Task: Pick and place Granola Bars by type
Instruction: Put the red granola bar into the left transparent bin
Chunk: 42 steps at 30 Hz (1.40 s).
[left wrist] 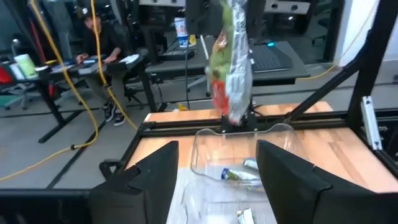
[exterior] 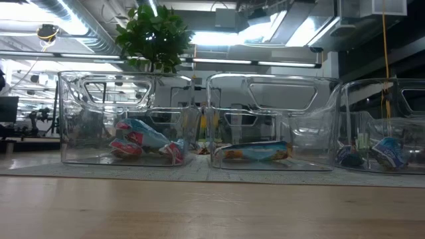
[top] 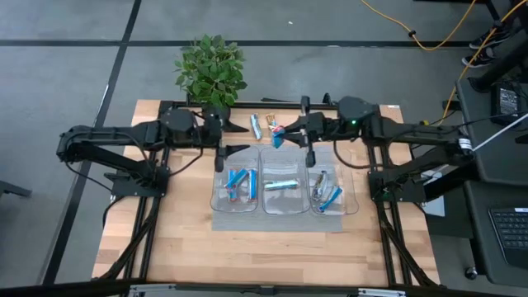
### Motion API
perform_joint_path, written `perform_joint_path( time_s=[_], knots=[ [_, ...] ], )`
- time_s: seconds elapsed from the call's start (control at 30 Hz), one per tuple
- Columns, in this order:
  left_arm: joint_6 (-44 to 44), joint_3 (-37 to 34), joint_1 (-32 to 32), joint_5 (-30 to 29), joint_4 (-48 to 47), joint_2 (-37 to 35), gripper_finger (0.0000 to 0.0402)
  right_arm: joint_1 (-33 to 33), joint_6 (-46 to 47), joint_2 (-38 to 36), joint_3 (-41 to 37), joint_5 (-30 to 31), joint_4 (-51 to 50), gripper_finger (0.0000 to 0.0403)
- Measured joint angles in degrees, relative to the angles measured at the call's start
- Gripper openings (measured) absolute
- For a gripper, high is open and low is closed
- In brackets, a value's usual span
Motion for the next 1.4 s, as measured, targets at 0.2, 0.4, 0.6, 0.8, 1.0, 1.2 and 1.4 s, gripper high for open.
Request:
perform_joint_path(
  time_s=[0.2,0.4,0.6,0.8,1.0,1.2,1.4],
  knots=[
    [-0.11,-0.01,0.0,3.56,4.95,1.89,0.0246,0.04,-0.09,3.33,-0.02,0.0,6.29,0.0012],
    [-0.18,-0.02,0.03,4.02,9.06,2.44,0.0264,0.02,-0.19,5.63,-0.04,0.02,11.21,0.0028],
    [-0.21,-0.02,0.09,6.4,11.05,2.47,0.0265,0.02,-0.21,6.82,-0.04,0.0,15.53,0.0016],
    [-0.5,-0.02,0.11,5.94,13.3,3.05,0.0265,0.02,-0.2,6.84,-0.07,-0.02,19.31,0.0018],
    [-1.37,-0.02,0.11,5.88,17.25,6.36,0.0265,0.02,0.19,6.84,-0.07,-0.07,21.19,0.0027],
    [-2.0,-0.02,0.11,5.88,23.1,9.1,0.0258,0.04,0.08,6.84,-0.06,-1.62,21.12,0.0011],
    [-4.32,-0.02,1.72,5.88,23.11,9.31,0.0206,0.11,0.03,6.84,-0.06,-1.59,20.89,0.0035]
  ],
)
